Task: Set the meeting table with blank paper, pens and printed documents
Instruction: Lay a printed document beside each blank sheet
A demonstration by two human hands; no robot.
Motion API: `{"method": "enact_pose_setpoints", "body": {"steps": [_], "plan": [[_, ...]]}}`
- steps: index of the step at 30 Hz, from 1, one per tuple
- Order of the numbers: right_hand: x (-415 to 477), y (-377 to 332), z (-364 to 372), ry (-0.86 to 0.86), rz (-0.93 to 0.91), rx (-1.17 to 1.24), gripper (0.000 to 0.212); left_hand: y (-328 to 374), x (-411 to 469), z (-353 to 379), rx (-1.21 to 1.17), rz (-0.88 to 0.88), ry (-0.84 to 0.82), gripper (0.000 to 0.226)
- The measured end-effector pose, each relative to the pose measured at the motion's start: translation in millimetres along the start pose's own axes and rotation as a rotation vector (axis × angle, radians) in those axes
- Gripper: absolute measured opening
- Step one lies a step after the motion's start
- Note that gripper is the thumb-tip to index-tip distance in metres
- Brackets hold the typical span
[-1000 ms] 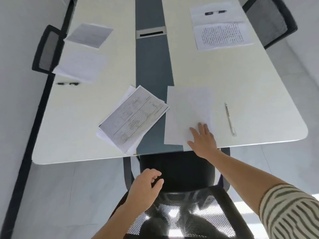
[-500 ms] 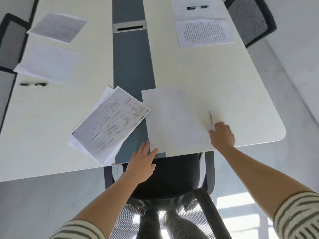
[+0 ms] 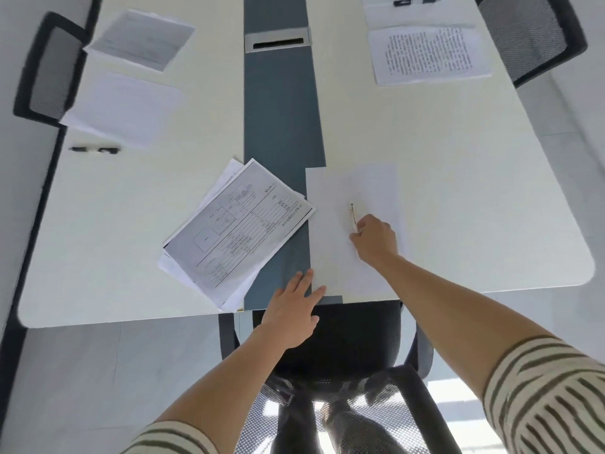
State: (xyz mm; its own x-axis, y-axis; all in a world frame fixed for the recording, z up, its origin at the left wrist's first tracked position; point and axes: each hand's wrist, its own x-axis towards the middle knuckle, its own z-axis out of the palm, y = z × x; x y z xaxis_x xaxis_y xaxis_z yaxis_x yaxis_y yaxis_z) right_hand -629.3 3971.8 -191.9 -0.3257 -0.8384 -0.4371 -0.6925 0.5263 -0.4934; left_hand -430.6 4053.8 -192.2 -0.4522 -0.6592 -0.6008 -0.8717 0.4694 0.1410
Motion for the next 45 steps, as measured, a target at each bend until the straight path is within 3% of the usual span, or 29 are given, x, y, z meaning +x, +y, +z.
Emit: {"method": "enact_pose_setpoints", "body": {"steps": [6,9,12,15,19,23,26,31,33,35,40,42,45], "plan": [[6.4,0.8,4.8,-0.048,0.002,-0.080,0.031,-2.9,-0.1,2.4,-0.006,0.013,0.015,0.062],[-1.6,-2.2,-2.5,-0.009,-0.030,-0.136,0.043,-4.9,-3.1,-12.2,-0.131,0.026,0.047,0.065],[-18.8,-15.3,-7.9,0.104,-0.106,-0.048,0.039,-30.8,-11.7,-30.9,-0.280,-0.036,0.249,0.061],[-43.0,-41.2,4.5,-0.008,-0.030,0.265,0.031,-85.2,-22.5,-34.5,-0.311,-0.229,0.434,0.056],[-69.6,-83.8,41.7,-0.360,0.378,0.796,0.039,-163.1,-40.5,-6.4,-0.278,-0.489,0.269,0.061],[-72.2,-111.4,77.6,-0.508,0.548,1.099,0.038,-180.8,-59.9,27.5,-0.235,-0.482,0.167,0.065],[-67.5,-129.2,94.4,-0.472,0.530,1.129,0.030,-170.1,-74.9,38.8,-0.195,-0.463,0.158,0.067],[-68.9,-151.8,119.5,-0.309,0.521,0.913,0.026,-174.7,-96.7,43.8,-0.198,-0.406,0.107,0.063],[-75.4,-160.2,120.4,-0.250,0.475,0.846,0.024,-181.1,-99.8,36.9,-0.251,-0.382,0.102,0.062],[-88.9,-171.9,107.6,-0.228,0.343,0.775,0.022,-191.0,-101.1,23.8,-0.460,-0.389,0.139,0.064],[-125.5,-195.9,47.8,-0.212,-0.164,0.678,0.026,-237.7,-110.4,-50.8,-1.153,-0.440,0.578,0.086],[-136.8,-200.0,27.0,-0.193,-0.344,0.699,0.033,-246.5,-120.6,-88.1,-1.379,-0.297,0.676,0.066],[-145.0,-199.9,11.1,-0.202,-0.501,0.736,0.040,-240.9,-133.8,-124.4,-1.461,-0.129,0.653,0.044]]}}
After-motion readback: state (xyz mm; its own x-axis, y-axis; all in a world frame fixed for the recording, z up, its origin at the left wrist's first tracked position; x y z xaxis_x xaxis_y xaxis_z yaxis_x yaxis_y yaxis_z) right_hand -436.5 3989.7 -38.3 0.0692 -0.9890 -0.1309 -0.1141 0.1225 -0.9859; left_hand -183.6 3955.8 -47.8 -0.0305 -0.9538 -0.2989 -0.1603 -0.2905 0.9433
